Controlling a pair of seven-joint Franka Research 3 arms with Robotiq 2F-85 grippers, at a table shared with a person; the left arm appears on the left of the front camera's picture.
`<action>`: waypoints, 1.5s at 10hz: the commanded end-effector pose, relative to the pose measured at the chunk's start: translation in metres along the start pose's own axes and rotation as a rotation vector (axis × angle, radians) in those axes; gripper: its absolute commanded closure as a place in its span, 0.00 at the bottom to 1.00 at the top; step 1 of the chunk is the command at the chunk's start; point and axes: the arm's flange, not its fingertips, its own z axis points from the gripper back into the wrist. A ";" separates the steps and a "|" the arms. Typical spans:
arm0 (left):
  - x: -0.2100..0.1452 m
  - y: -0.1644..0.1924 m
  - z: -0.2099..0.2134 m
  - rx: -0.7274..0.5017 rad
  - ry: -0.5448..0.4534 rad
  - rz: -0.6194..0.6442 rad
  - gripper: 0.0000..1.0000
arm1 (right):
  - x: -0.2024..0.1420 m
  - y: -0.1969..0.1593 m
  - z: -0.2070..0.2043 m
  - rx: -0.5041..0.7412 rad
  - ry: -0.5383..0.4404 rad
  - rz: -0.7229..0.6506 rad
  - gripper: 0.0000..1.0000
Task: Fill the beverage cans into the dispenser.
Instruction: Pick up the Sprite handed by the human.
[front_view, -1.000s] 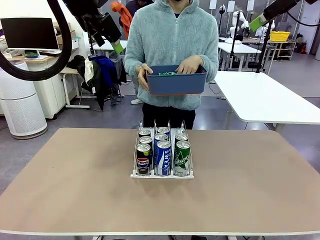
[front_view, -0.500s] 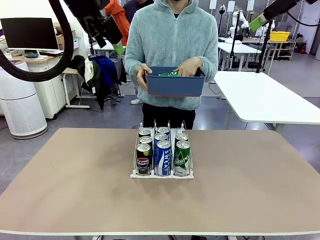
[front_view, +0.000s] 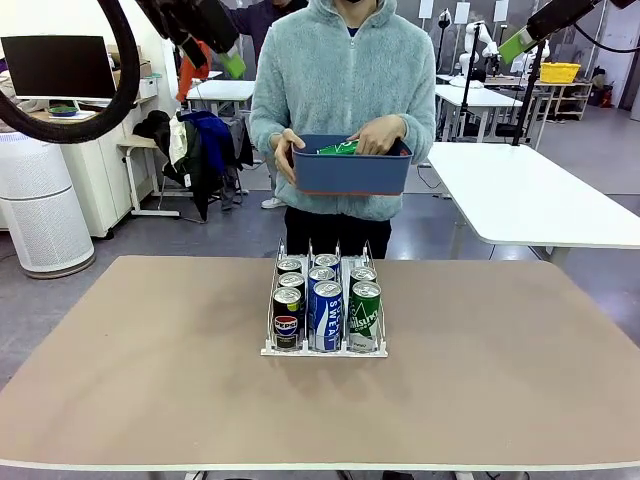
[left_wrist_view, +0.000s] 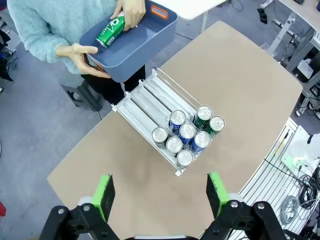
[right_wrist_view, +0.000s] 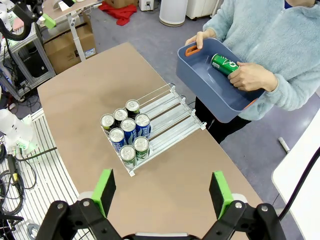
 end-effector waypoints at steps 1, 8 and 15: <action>0.000 0.001 0.011 -0.034 -0.010 0.031 0.03 | -0.001 0.001 0.000 0.002 0.001 -0.001 0.00; 0.000 0.016 0.042 -0.005 -0.055 0.028 0.03 | -0.001 0.001 0.000 0.002 0.001 -0.001 0.00; 0.007 0.011 0.037 0.013 -0.043 0.018 0.03 | -0.001 0.001 0.000 0.002 0.001 -0.001 0.00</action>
